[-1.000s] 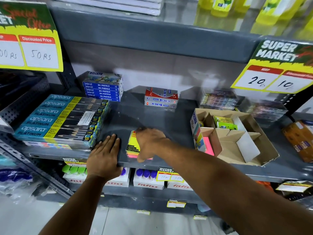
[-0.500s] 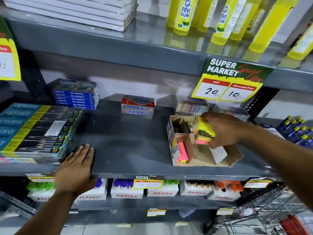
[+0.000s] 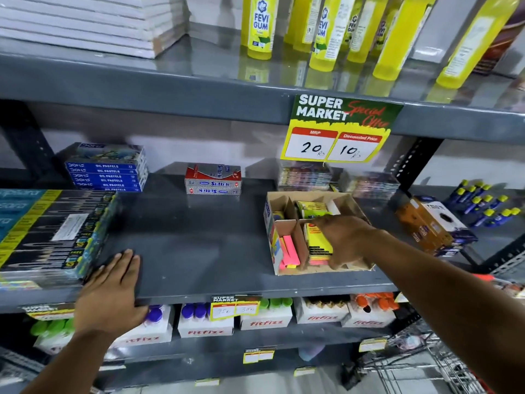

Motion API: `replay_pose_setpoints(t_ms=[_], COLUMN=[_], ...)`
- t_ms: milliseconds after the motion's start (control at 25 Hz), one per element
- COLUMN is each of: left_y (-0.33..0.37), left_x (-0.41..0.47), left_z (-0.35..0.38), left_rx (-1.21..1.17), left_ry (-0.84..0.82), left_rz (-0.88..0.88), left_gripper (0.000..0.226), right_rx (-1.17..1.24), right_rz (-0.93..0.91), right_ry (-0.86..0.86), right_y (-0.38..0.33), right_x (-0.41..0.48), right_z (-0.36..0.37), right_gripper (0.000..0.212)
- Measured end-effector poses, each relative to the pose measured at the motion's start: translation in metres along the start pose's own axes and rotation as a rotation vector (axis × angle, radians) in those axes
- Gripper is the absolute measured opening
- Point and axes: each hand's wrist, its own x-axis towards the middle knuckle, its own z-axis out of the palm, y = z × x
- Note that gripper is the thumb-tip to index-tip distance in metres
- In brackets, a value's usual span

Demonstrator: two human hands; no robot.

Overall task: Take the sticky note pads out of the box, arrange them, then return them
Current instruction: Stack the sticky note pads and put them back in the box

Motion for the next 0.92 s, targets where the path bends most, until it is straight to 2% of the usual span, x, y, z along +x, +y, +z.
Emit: replay_pose_setpoints(t_ms=[120, 200, 440, 720, 800, 920], left_y=[0.0, 0.001, 0.002, 0.0, 0.0, -0.001], left_x=[0.0, 0.0, 0.0, 0.0, 0.0, 0.0], left_z=[0.0, 0.0, -0.001, -0.002, -0.002, -0.001], left_rx=[0.01, -0.001, -0.011, -0.055, -0.064, -0.056], left_ry=[0.003, -0.008, -0.029, -0.143, -0.158, -0.134], left_rz=[0.003, 0.009, 0.001, -0.027, -0.027, -0.028], left_gripper=[0.1, 0.1, 0.099, 0.099, 0.1, 0.101], right_rx=[-0.049, 0.004, 0.062, -0.143, -0.163, -0.211], right_rz=[-0.021, -0.013, -0.017, -0.002, 0.044, 0.082], right_ry=[0.01, -0.002, -0.008, 0.09, 0.147, 0.156], right_y=[-0.005, -0.005, -0.003, -0.007, -0.009, -0.007], right_x=[0.002, 0.001, 0.0, -0.002, -0.006, -0.007], right_z=[0.011, 0.018, 0.025, 0.029, 0.028, 0.027], right_gripper=[0.107, 0.11, 0.109, 0.106, 0.117, 0.147])
